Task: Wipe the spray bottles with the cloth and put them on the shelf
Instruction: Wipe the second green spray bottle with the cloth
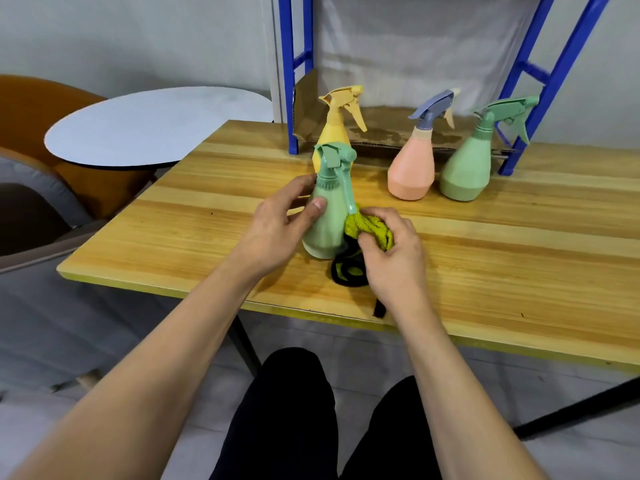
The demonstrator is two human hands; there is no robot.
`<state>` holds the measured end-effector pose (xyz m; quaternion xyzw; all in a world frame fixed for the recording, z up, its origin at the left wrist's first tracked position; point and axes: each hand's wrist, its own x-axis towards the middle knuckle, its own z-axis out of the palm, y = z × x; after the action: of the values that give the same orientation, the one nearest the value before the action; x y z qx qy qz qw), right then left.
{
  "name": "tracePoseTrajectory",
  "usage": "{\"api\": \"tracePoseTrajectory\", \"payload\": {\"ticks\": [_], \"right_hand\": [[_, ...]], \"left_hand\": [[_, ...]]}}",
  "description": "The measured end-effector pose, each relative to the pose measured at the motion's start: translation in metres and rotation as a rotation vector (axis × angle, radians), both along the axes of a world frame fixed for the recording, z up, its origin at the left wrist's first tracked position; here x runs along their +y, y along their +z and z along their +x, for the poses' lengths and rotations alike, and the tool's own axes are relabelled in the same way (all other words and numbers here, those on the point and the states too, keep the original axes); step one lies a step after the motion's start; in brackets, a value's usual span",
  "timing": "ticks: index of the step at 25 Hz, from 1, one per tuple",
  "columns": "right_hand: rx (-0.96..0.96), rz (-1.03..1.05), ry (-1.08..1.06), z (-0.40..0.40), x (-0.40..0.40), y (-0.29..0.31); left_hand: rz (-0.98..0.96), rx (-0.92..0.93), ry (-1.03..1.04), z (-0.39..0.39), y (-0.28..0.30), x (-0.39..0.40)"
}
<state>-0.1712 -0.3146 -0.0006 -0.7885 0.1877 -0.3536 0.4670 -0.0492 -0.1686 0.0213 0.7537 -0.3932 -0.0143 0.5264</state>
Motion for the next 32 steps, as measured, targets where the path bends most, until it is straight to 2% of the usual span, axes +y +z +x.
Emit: {"api": "tracePoseTrajectory", "payload": {"ticks": [4,6,10,16,21,27,32], "right_hand": [[-0.121,0.134,0.083,0.004,0.000,0.013],[-0.159,0.135,0.118,0.007,0.002,0.019],[-0.005,0.023,-0.009,-0.008,0.006,-0.003],[-0.035,-0.015,-0.070,-0.009,0.014,-0.011],[0.027,-0.102,-0.088,-0.009,0.022,-0.003],[-0.101,-0.156,0.013,0.000,0.030,0.023],[0.077,-0.086,-0.026,-0.003,0.010,0.004]], "left_hand": [[-0.028,-0.020,0.044,-0.010,0.001,-0.004],[-0.040,-0.041,0.059,-0.012,0.001,-0.006],[-0.074,-0.007,0.105,-0.013,0.001,-0.007],[0.017,-0.058,0.416,-0.024,0.009,-0.016],[0.126,0.062,0.134,-0.015,0.019,0.003],[0.128,-0.047,0.188,-0.021,0.016,0.002],[0.151,-0.014,0.202,-0.022,0.017,0.001]]}}
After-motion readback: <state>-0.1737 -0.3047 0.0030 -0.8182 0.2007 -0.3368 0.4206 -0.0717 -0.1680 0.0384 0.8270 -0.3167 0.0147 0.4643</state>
